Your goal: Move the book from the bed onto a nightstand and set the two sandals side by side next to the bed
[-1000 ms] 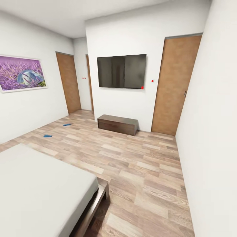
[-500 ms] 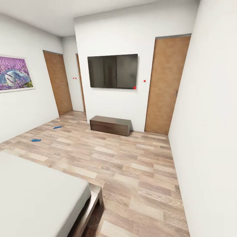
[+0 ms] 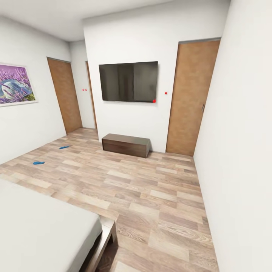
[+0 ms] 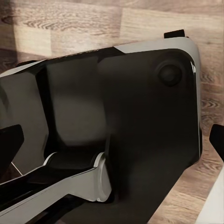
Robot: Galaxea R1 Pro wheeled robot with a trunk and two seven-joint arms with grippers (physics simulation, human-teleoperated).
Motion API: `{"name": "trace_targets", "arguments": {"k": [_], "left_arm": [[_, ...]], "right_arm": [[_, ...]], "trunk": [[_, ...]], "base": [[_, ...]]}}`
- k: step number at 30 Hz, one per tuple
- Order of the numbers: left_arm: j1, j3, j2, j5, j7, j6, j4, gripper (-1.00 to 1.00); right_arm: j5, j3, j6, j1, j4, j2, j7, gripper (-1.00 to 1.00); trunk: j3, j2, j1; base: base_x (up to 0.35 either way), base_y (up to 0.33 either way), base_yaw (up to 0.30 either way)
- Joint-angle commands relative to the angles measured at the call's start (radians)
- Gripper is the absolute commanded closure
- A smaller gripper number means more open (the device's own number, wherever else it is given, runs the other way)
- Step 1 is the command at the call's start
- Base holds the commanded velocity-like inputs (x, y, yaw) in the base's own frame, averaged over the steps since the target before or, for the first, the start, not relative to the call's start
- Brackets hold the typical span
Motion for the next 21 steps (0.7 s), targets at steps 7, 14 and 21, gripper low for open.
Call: {"name": "trace_targets", "arguments": {"k": [7,14,21], "left_arm": [[-0.001,-0.007,0.002,0.012,-0.004,-0.004,0.002,-1.0],[-0.001,-0.007,0.001,0.01,-0.004,-0.004,0.002,-1.0],[-0.001,-0.008,0.0,0.009,-0.004,-0.004,0.002,-1.0]], "right_arm": [[0.008,-0.009,0.002,-0.001,0.001,-0.001,0.002,-1.0],[0.008,-0.009,0.002,-0.001,0.001,-0.001,0.002,-1.0],[0.008,-0.009,0.002,-0.001,0.001,-0.001,0.002,-1.0]], "trunk": [[-0.001,-0.001,0.001],[-0.001,-0.001,0.001],[-0.001,-0.001,0.001]], "base": [[0.17,-0.001,0.0],[0.17,0.0,0.0],[0.17,0.0,0.0]]}}
